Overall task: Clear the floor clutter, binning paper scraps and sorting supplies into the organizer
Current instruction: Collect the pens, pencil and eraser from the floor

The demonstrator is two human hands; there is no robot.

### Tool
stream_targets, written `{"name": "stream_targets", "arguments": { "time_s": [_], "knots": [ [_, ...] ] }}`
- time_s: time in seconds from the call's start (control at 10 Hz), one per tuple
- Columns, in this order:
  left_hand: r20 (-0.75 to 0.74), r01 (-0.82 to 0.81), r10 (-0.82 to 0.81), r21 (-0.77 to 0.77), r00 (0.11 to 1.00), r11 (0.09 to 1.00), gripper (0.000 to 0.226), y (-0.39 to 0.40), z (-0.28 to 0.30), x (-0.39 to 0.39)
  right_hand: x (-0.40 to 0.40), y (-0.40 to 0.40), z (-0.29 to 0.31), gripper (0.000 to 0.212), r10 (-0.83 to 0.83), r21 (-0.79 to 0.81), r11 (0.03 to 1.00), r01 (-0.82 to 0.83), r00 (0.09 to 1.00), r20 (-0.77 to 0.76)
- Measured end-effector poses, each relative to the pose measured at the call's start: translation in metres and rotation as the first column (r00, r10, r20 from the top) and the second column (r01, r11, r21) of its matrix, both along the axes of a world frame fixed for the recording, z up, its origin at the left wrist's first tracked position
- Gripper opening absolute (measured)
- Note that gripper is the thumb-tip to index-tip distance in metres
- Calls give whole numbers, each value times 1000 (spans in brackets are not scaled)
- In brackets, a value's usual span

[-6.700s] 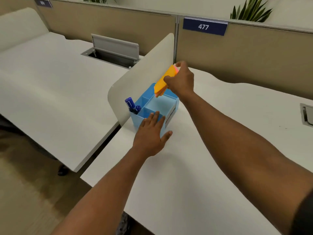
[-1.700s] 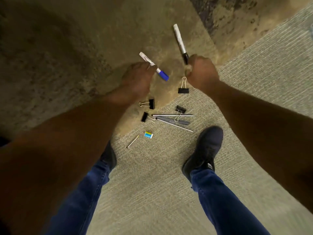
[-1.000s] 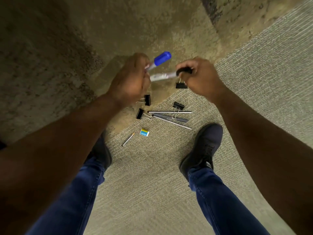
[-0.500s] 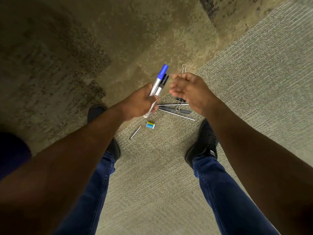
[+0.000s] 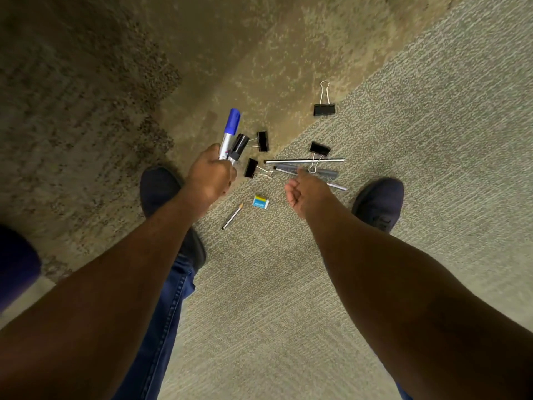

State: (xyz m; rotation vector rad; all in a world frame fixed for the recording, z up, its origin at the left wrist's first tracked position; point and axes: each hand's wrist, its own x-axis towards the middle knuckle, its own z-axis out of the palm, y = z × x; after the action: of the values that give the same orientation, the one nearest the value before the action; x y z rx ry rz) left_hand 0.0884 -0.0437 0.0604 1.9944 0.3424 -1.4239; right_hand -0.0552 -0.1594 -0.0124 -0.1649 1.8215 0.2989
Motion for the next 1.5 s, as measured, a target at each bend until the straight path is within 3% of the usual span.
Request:
{"name": "stream_targets", "arguments": {
  "time_s": [0.2,0.4,0.5,0.6,1.1,1.3,1.4,1.5],
  "knots": [
    [44,62,-63,35,997,997,30,4,-2,1,6,-3,-8,32,-69,7,998,69,998,-3],
    [68,59,-60,16,996,998,30,-1,-4,8,14,-7,-16,44,-5,-7,1000,5,999,-31],
    [72,68,-68,4,995,998,30,-2,-5,9,15,-6,-20,34,-13,-44,999,12,1000,-25],
    [86,90,-91,6,992,996,30,-2,-7,11,12,-5,-25,19,94,-145,986,-79,991,96],
    [73,77,-78,11,994,997,30,-4,0,11,-2,-1,-27,18,250,-213,949,-233,967,54],
    [39,-57,56,25,998,998,32,-3,22,7,-13,5,10,14,332,-1,943,-332,943,21],
    [-11,-136,137,42,991,990,26,-1,49,4,-21,6,55,12,521,-74,853,-516,839,158],
    [-38,-149,149,7,988,989,11,2,68,-1,-21,2,95,13,667,-211,743,-635,673,320]
  ]
}}
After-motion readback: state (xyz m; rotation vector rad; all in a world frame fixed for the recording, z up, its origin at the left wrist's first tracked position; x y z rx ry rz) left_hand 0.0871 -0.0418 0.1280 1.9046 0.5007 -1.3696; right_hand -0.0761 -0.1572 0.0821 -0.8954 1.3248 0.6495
